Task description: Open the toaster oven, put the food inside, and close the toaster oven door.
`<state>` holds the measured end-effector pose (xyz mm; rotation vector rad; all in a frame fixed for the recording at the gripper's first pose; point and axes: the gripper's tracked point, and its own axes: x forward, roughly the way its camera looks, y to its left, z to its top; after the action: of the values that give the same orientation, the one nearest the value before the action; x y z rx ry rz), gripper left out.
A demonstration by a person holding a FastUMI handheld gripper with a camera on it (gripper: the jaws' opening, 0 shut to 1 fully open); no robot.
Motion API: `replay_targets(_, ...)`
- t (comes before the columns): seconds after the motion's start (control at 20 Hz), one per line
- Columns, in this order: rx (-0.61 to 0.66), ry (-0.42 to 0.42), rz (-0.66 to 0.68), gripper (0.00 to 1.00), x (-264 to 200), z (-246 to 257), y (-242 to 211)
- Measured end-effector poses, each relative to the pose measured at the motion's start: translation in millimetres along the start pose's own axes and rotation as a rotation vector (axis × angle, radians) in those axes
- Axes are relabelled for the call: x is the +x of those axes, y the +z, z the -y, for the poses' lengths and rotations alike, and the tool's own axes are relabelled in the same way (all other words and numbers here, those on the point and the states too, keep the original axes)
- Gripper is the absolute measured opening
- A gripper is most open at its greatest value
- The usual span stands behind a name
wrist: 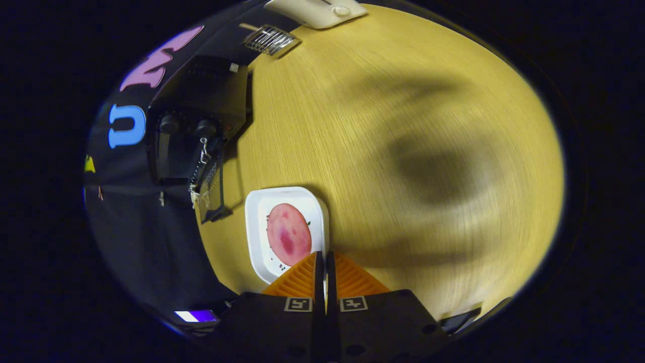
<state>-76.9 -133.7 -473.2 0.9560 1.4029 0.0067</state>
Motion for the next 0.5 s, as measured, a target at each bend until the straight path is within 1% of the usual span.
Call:
replay_targets(0.1, 0.074, 0.035, 0.065, 0.05, -11, -2, -5)
replay_targets(0.2, 0.162, 0.1, 0.137, 0.05, -22, -21, -8)
replay_targets(0.35, 0.234, 0.204, 0.204, 0.05, -23, -74, -29)
replay_targets(0.5, 0.283, 0.232, 0.239, 0.05, -1, -125, -41)
